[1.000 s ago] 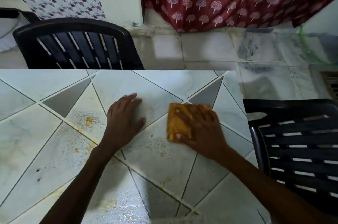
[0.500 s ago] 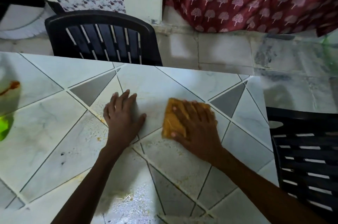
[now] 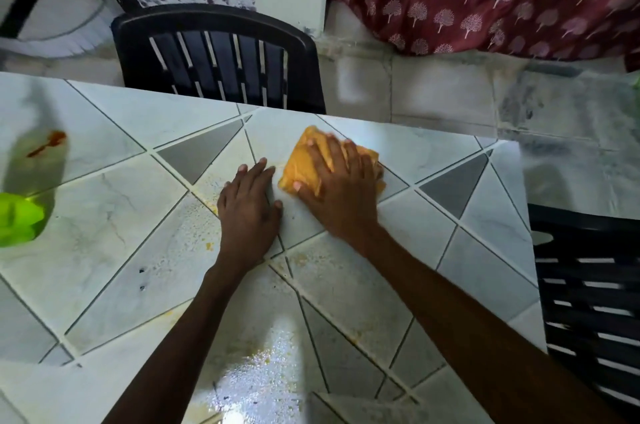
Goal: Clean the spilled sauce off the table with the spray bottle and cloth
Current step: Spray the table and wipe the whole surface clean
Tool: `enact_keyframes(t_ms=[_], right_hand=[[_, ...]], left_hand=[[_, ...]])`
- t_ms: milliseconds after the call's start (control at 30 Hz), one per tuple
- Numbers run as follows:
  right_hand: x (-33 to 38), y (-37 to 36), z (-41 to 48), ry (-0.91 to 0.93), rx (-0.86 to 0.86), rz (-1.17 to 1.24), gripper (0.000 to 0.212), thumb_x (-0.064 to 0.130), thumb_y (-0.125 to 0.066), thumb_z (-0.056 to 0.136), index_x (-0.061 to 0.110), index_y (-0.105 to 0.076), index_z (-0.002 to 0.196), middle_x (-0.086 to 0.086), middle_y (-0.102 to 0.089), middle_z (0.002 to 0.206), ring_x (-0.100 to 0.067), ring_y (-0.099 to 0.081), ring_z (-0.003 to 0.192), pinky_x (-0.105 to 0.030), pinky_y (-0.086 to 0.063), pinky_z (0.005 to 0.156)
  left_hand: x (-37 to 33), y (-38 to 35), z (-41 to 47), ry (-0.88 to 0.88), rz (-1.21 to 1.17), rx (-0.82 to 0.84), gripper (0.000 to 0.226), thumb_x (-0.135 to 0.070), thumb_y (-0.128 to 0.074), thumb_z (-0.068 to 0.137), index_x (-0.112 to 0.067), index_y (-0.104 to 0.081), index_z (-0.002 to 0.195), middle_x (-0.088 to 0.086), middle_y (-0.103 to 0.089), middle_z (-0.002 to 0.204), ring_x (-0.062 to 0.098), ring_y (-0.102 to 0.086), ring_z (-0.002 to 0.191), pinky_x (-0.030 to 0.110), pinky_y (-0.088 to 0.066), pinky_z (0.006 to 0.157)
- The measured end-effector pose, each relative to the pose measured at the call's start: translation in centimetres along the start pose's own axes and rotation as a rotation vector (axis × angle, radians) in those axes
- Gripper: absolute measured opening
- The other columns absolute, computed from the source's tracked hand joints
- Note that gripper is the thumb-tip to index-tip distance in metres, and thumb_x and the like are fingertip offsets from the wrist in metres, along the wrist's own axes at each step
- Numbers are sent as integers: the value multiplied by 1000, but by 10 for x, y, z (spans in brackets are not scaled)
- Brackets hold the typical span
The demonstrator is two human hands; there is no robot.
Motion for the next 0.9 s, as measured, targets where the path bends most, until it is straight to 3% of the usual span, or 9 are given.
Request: enact_keyframes(t_ms=[100,233,367,467,567,667,800,900], right_hand=[[-7,-2,-75,177,59,24,77,73,-36,93,34,-25,158,-1,-21,166,-30,-20,152,-53,-20,119],[-69,8,-126,281,98,-9,81,77,-42,90,32,-30,157,-1,-25,165,-29,-22,152,-56,-25,117],[-112,10,-51,-68,29,-70,82,78,-24,92,31,-24,159,-7,-30,164,-37,-28,149,-57,-24,118],[-76,5,34,-254,-10,-53,81,73,-25,92,26,-25,158,-13,-35,159,-43,-34,143,-59,-26,115],[9,1,67,-113,0,-4,80,73,-28,92,29,-24,158,-9,-29,163,-40,-29,147,-59,-19,118],[73,-6,19,156,35,31,78,73,-31,92,31,-22,159,-3,-23,166,-33,-21,152,-55,-16,121],[52,-5,-79,395,97,25,77,76,-39,91,36,-29,156,4,-25,165,-27,-23,152,-52,-21,118],[-4,-4,-88,343,136,-18,78,79,-33,91,38,-24,157,3,-24,166,-29,-24,151,-56,-24,117]], left_hand=[[10,8,0,-63,-42,-22,52,-28,-56,89,-11,-53,137,8,-48,148,30,-41,138,52,-38,109],[15,8,-4,-118,65,8,54,-35,-52,90,-16,-50,140,4,-44,151,31,-37,141,48,-36,110],[18,15,-7,-93,63,-16,52,-34,-51,91,-13,-52,138,8,-45,150,33,-37,141,50,-36,109],[30,27,-12,-26,12,-58,50,-32,-52,92,-11,-52,138,12,-46,147,34,-40,137,50,-37,109],[44,44,-18,-12,56,-108,51,-31,-53,90,-12,-52,138,13,-46,145,34,-42,135,50,-40,105],[67,58,-23,22,167,-103,55,-34,-49,88,-13,-50,139,12,-43,148,36,-39,137,51,-39,104],[97,65,-28,63,243,-76,57,-41,-39,91,-18,-48,143,8,-42,151,36,-38,138,53,-38,105],[102,59,-28,34,272,-60,56,-39,-40,94,-17,-46,145,9,-42,152,38,-39,137,54,-38,103]])
Point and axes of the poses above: each hand's wrist, its own z-axis towards the middle knuckle, its own y-axis out of the back of the hand, x = y × z, the point moved 6 cm from there along z, towards the middle knuckle
